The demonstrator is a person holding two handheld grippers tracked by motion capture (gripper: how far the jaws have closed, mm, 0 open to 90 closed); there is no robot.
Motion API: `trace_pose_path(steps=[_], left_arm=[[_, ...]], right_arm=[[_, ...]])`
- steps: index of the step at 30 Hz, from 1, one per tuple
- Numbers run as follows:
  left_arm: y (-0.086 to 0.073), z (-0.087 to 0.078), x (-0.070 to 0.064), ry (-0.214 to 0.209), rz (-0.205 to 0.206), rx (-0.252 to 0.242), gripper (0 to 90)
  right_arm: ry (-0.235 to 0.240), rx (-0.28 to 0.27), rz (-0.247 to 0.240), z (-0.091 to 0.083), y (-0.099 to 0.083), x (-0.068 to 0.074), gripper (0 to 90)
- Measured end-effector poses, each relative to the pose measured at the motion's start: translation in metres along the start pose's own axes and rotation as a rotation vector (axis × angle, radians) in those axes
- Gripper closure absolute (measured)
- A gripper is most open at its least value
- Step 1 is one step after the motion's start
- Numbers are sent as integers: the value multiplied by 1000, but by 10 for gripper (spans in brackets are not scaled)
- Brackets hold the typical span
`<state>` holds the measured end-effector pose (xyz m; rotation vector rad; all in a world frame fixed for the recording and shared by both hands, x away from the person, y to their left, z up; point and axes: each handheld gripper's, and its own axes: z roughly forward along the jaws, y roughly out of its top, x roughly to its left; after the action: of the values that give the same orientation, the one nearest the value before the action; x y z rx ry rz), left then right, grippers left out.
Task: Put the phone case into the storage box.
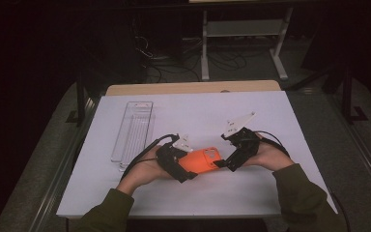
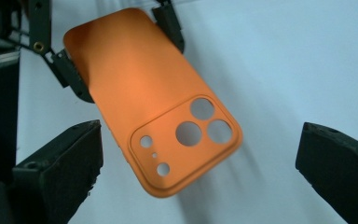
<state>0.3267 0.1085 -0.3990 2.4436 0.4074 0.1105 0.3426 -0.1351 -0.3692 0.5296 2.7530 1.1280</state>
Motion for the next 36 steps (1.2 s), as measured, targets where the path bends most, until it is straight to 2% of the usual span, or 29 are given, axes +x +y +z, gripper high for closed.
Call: trace_pose_path(steps=[3, 5, 6, 8, 9, 12, 15, 20, 21, 23, 27, 31, 33, 36], left_arm=[[0, -1, 2, 34, -19, 13, 159], [0, -3, 5, 41, -37, 19, 159], [-1, -2, 5, 50, -70, -7, 159], [-1, -3, 6, 51, -86, -8, 159], [-1, -3, 6, 59, -103, -23, 159], [-1, -4, 8, 76, -121, -29, 159], [-1, -5, 9, 101, -147, -34, 159], [-2, -5, 13, 125, -150, 1, 159], [-2, -4, 12, 130, -165, 0, 159], [-2, -4, 12, 141, -176, 1, 159], [-1, -5, 12, 155, -190, -6, 159], [-1, -5, 12, 159, -200, -11, 159], [-2, -5, 12, 162, -195, -12, 159], [-2, -5, 13, 161, -202, -17, 159]], right_arm=[[-36, -18, 60, -5, -5, -1, 2], [-57, -32, 126, -7, -10, 0, 2], [-70, -37, 145, -8, -13, -1, 2], [-101, -54, 178, -9, -20, -1, 1], [-103, -57, 181, -10, -22, -1, 2], [-104, -69, 231, -11, -28, 1, 1], [-118, -81, 257, -9, -32, 4, 2], [-148, -139, 309, -3, -37, 13, 1], [-156, -134, 326, 0, -38, 16, 1], [-189, -136, 338, 4, -41, 20, 2], [-251, -178, 357, 5, -46, 25, 24], [-250, -225, 379, 4, -49, 21, 33], [-262, -222, 377, 5, -50, 20, 41], [-243, -201, 364, 10, -50, 22, 38]])
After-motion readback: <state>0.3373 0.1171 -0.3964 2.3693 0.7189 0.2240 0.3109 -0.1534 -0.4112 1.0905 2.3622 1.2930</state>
